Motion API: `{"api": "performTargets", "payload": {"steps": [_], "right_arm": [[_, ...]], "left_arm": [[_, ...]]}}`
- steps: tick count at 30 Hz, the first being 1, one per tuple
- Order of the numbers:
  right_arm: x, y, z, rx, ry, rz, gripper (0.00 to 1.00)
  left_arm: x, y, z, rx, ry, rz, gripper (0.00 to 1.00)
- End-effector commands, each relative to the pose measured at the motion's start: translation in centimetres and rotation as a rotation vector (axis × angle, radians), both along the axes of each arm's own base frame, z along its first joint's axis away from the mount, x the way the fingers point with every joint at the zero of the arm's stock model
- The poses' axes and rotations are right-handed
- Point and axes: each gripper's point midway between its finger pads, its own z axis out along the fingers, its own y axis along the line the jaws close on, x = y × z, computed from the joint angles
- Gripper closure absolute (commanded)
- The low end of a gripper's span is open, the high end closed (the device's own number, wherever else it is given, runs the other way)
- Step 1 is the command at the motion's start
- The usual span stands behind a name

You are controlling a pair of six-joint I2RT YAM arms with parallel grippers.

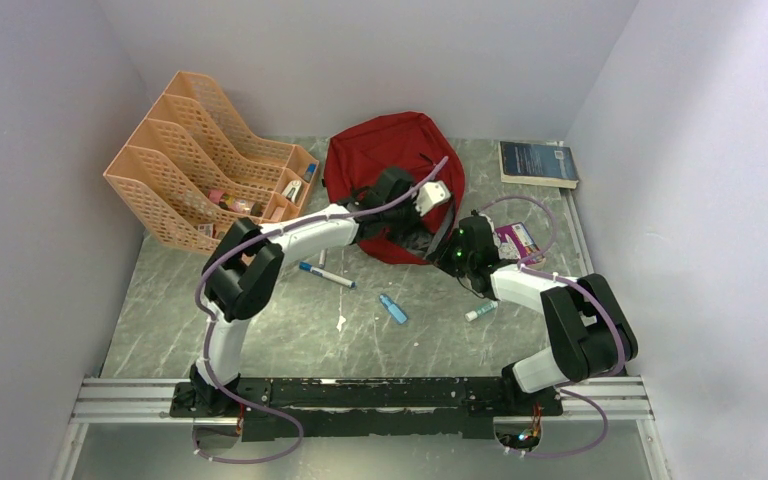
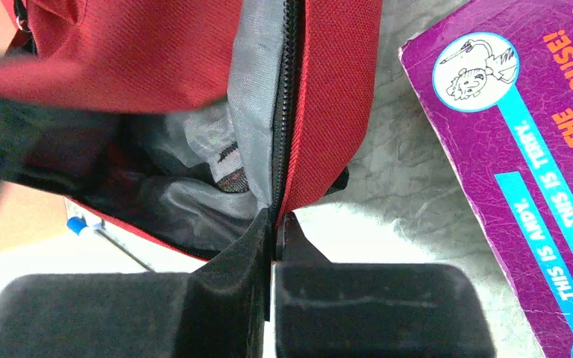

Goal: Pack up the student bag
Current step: Adjust the student bag at the center of the board.

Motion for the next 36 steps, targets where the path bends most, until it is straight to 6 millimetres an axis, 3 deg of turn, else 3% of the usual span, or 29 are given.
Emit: {"api": "performTargets", "payload": {"steps": [1,8,14,23,28,33,36], "right_arm": [[-1.2,-0.3,-1.2,-0.027,0.043,0.034,1.00],[-2.1,0.1,-0.6,-0.031,0.050,0.107,1.00],[-2.6,-0.3,0.3,-0.068,0.043,0.140,1.00],[-3.1,-1.5,1.1,-0.120,0.073,0.127,1.00],[-3.5,-2.4,1.3,-0.161,0.095,0.121,1.00],[-3.5,-2.6,1.9,-0.169,0.089,0.131,1.00],[-3.3,-2.3,2.2,-0.161,0.087,0.152,1.00]], "left_arm": [[3.2,-0.7,5.8,-0.024,-0.116,0.089,0.93],[5.7,-0.4,13.4,-0.069,-0.234,0.185,0.95],[5.3,2.0,16.9,-0.050,-0.279,0.232,0.95],[2.7,5.7,19.2,-0.005,-0.253,0.257,0.95],[2.0,6.2,20.3,-0.016,-0.247,0.261,0.95],[3.9,4.8,20.3,-0.040,-0.250,0.260,0.95],[6.2,4.0,18.8,-0.025,-0.231,0.267,0.95]]}}
